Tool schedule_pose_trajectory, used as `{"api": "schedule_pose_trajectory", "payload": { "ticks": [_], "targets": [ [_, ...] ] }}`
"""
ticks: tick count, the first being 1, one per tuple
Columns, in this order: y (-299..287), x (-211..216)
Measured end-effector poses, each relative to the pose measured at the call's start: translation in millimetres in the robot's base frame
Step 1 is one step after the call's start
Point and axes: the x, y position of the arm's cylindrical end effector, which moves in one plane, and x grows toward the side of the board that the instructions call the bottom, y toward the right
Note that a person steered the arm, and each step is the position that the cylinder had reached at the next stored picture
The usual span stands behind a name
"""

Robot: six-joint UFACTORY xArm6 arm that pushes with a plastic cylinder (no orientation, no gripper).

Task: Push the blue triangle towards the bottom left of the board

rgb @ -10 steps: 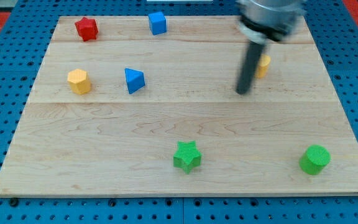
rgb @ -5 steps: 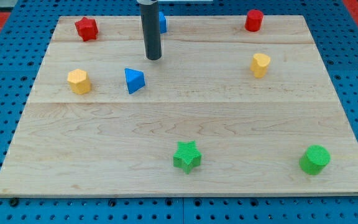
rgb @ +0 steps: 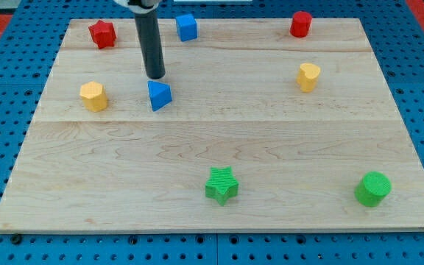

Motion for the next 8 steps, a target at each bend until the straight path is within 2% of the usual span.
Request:
{"api": "schedule_pose_trajectory", "payload": {
  "ticks": [1, 2, 3, 5, 6, 7, 8],
  "targets": [
    [12, 65],
    [32, 55],
    [77, 101],
    [-53, 102],
    [-65, 76],
    [-119, 95],
    [-134, 139]
  ]
}}
